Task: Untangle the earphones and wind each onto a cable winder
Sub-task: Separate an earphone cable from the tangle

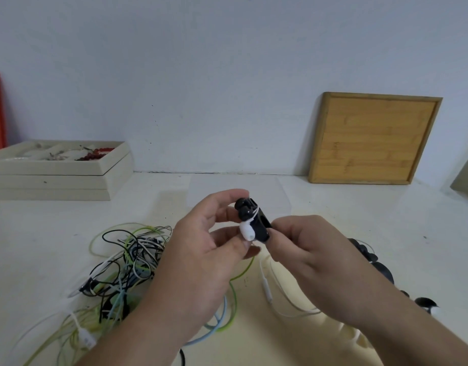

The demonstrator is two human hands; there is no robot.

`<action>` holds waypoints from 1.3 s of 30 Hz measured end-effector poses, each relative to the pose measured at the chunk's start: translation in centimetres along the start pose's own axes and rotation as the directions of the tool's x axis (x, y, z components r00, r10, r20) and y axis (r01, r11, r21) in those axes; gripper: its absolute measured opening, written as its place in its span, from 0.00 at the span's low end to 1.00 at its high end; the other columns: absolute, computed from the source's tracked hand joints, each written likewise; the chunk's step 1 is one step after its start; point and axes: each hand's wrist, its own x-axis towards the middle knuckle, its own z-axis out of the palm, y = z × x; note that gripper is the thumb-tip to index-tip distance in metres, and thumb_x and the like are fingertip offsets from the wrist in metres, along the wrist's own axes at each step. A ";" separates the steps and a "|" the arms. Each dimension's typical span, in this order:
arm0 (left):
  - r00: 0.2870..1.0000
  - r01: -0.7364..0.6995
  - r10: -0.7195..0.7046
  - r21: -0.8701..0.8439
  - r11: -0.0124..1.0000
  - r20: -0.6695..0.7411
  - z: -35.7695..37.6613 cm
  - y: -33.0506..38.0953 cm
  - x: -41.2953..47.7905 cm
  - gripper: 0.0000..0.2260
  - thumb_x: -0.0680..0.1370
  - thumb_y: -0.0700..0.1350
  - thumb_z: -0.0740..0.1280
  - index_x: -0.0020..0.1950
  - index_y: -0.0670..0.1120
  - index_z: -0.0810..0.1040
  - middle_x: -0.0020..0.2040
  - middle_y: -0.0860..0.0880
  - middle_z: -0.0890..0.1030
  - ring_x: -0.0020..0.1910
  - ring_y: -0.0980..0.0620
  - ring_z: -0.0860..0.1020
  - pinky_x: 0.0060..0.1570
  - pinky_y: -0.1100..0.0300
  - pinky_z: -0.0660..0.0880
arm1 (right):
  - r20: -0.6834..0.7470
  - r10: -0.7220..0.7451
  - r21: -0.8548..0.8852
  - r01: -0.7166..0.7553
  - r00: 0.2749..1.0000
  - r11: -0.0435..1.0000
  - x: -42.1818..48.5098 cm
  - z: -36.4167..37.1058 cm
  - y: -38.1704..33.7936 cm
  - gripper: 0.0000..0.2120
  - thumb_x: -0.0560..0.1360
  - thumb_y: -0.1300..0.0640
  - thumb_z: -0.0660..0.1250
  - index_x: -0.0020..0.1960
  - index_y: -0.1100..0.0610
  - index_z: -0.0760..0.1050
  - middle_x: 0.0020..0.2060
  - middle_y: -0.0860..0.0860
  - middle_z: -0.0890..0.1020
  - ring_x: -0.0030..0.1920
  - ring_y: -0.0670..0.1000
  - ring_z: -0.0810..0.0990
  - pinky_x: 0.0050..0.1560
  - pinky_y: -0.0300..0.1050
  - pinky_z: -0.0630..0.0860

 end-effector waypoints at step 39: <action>0.970 0.066 -0.074 -0.045 0.997 -0.232 -0.2 -0.7 0.4 0.13 0.77 0.35 0.69 0.52 0.53 0.83 0.47 0.44 0.84 0.41 0.52 0.83 0.38 0.56 0.80 | 0.008 0.059 -0.006 -0.059 0.998 0.998 -0.4 0.4 -0.1 0.13 0.78 0.50 0.66 0.38 0.54 0.79 0.20 0.44 0.69 0.22 0.44 0.66 0.26 0.34 0.63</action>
